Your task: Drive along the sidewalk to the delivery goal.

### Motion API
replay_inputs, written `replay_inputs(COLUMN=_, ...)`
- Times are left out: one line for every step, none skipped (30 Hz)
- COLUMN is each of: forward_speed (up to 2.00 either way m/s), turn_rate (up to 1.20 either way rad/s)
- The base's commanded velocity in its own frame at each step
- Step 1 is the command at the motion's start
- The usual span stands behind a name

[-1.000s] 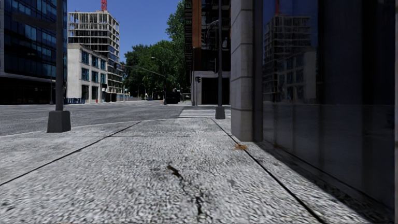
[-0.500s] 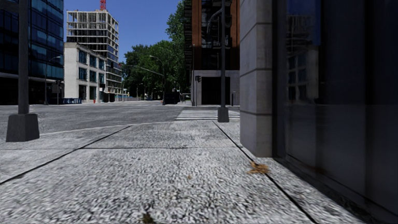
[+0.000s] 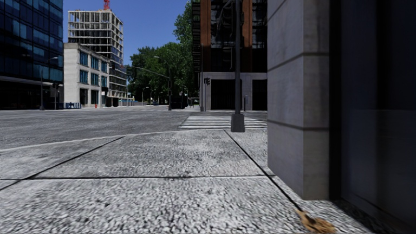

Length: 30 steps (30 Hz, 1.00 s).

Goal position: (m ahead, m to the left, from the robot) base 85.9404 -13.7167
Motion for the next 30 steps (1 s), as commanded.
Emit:
replay_inputs(forward_speed=2.0, turn_rate=0.0)
replay_inputs(forward_speed=2.0, turn_rate=0.0)
replay_inputs(forward_speed=2.0, turn_rate=0.0)
replay_inputs(forward_speed=2.0, turn_rate=0.0)
replay_inputs(forward_speed=2.0, turn_rate=0.0)
replay_inputs(forward_speed=2.0, turn_rate=0.0)
replay_inputs(forward_speed=2.0, turn_rate=0.0)
replay_inputs(forward_speed=2.0, turn_rate=0.0)
replay_inputs(forward_speed=2.0, turn_rate=0.0)
replay_inputs(forward_speed=2.0, turn_rate=0.0)
replay_inputs(forward_speed=2.0, turn_rate=0.0)
replay_inputs(forward_speed=2.0, turn_rate=0.0)
replay_inputs(forward_speed=2.0, turn_rate=0.0)
replay_inputs(forward_speed=2.0, turn_rate=0.0)
replay_inputs(forward_speed=2.0, turn_rate=0.0)
replay_inputs(forward_speed=2.0, turn_rate=0.0)
replay_inputs(forward_speed=2.0, turn_rate=0.0)
replay_inputs(forward_speed=2.0, turn_rate=0.0)
replay_inputs(forward_speed=2.0, turn_rate=0.0)
replay_inputs(forward_speed=2.0, turn_rate=0.0)
replay_inputs(forward_speed=2.0, turn_rate=0.0)
replay_inputs(forward_speed=2.0, turn_rate=0.0)
replay_inputs(forward_speed=2.0, turn_rate=0.0)
replay_inputs(forward_speed=2.0, turn_rate=0.0)
replay_inputs(forward_speed=2.0, turn_rate=0.0)
replay_inputs(forward_speed=2.0, turn_rate=0.0)
replay_inputs(forward_speed=2.0, turn_rate=0.0)
replay_inputs(forward_speed=2.0, turn_rate=0.0)
replay_inputs(forward_speed=2.0, turn_rate=0.0)
replay_inputs(forward_speed=2.0, turn_rate=0.0)
